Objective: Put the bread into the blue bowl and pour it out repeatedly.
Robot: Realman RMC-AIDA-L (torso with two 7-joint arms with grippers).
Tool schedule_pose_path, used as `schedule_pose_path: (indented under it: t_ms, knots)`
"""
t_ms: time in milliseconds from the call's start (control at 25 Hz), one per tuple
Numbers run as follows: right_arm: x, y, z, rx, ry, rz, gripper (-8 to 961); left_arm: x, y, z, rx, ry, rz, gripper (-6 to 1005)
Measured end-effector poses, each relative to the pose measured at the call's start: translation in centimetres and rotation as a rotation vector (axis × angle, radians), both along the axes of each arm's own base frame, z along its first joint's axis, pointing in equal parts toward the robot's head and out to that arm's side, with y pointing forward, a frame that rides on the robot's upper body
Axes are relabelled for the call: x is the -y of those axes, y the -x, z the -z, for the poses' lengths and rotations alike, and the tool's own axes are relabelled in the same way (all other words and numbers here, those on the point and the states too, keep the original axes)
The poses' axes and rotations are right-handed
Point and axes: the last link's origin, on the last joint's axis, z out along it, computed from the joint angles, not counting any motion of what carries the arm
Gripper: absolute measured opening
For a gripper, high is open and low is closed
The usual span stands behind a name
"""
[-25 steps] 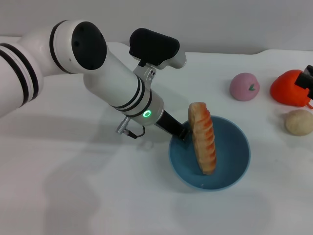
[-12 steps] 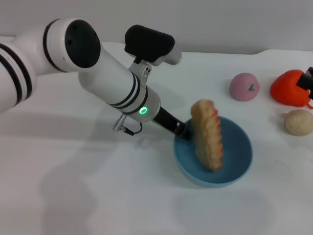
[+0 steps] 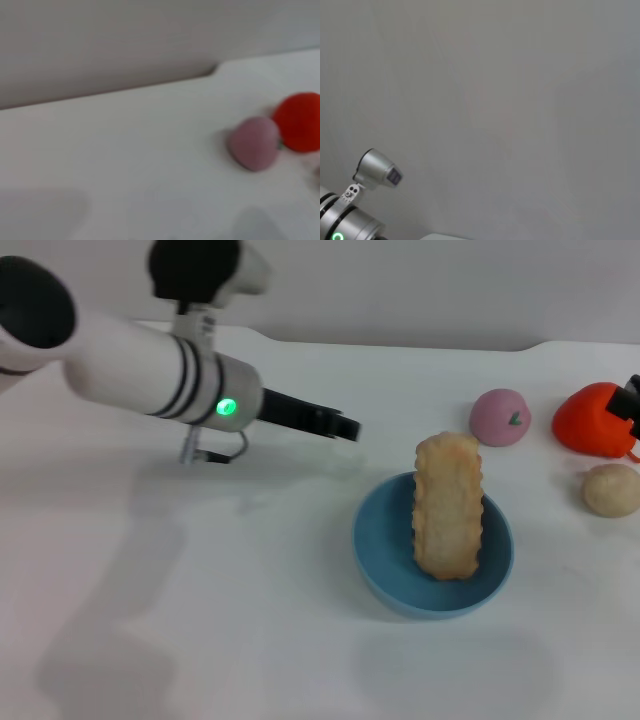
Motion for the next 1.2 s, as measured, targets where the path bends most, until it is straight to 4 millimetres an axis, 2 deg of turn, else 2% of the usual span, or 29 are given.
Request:
schedule_pose_path:
  t_ms: [200,240,280,320,360,520,720,880,960,1120,1200]
  knots:
    - [-0.7,0.0,-0.2,0.003,-0.021,0.014,334,-0.3,2.5,-2.2,0.040,-0.091,-0.058,477]
    - [-0.9,-0.1,-0.3,-0.016,-0.037,0.032,334,-0.5,3.4,-3.2,0.063,-0.158,-0.071,477]
    - [-1.1,-0.2,-0.4,-0.040,-0.057,0.050,334,-0.5,3.4,-3.2,0.063,-0.158,-0.071,477]
    - [-1.1,-0.2,-0.4,-0.040,-0.057,0.050,334,-0.6,4.6,-4.4,0.098,-0.269,-0.085,477]
    - [-1.4,-0.5,-0.6,-0.091,-0.089,0.086,334,-0.6,4.6,-4.4,0.098,-0.269,-0.085,476]
    - [-1.6,-1.8,-1.3,-0.208,-0.179,0.174,334,0.9,7.1,-6.6,0.154,-0.563,-0.105,475]
    - [-0.9,-3.7,-2.2,-0.299,-0.283,0.265,334,2.8,9.5,-8.1,0.066,-0.796,-0.127,474]
    - [0.3,-6.0,-3.7,-0.502,-0.442,0.390,335,3.8,10.3,-8.1,-0.003,-0.924,-0.145,474]
    - [1.1,-6.8,-4.0,-0.547,-0.491,0.429,335,5.3,10.1,-7.1,-0.134,-1.061,-0.055,474]
    - [2.4,-8.0,-3.5,-0.507,-0.563,0.476,335,6.6,9.6,-5.7,-0.212,-1.145,0.132,474]
    - [3.3,-8.8,-2.4,-0.388,-0.685,0.506,335,7.3,9.8,-4.4,-0.180,-1.154,0.249,474]
